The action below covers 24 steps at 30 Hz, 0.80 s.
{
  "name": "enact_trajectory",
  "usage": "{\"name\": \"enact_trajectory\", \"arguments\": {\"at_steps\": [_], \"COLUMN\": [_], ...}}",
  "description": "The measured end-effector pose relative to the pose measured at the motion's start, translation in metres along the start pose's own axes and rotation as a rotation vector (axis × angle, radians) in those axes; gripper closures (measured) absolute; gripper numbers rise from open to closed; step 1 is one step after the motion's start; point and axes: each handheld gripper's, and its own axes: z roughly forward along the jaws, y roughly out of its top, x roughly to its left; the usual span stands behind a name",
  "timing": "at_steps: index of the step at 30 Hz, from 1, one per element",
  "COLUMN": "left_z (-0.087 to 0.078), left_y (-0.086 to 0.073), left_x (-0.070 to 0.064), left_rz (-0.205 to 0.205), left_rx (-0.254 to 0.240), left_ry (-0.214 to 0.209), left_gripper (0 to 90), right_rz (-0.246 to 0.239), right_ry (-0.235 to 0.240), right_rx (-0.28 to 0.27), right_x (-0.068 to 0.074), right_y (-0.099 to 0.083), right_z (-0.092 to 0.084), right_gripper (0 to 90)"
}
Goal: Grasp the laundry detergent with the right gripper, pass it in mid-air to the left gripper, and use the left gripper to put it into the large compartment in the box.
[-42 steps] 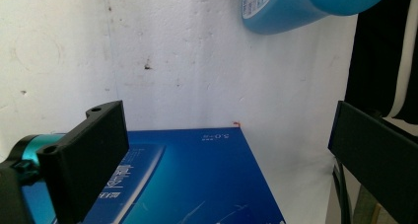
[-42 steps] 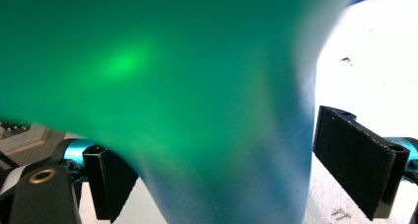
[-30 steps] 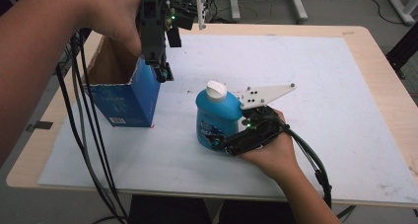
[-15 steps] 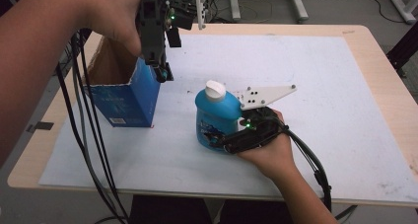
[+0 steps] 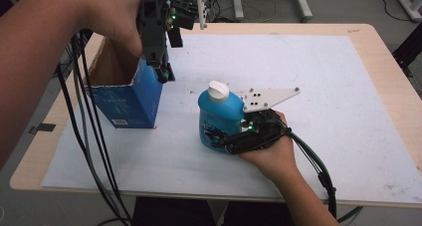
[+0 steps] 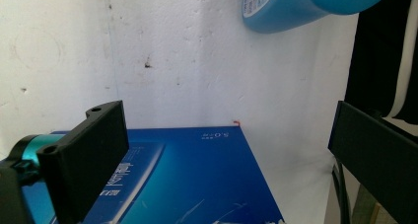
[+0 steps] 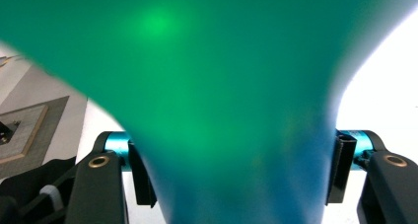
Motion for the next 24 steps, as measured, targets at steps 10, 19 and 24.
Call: {"name": "enact_trajectory", "arguments": {"at_steps": [10,19,24], "left_z": [0.0005,0.0029,0.0034], "left_y": [0.0019,0.0042,0.0084], "left_x": [0.0004,0.0011,-0.0003], "left_rz": [0.000,-0.002,0.010], "left_rx": [0.002,0.016,0.018], "left_ry": [0.000,-0.002,-0.006], "left_gripper": [1.8,1.8,1.7], "right_rz": [-0.019,-0.058,-0.072], "right_ry": [-0.005,-0.030,-0.030], "right_rx": [-0.013,-0.033,-0.034], "right_x": [0.0010,0.0043,0.0045], "right_y": [-0.0008,-0.0024,-0.0024], "right_z": [0.0005,0.0003,-0.0004], "right_gripper": [40.1,43.6,44.9]}}
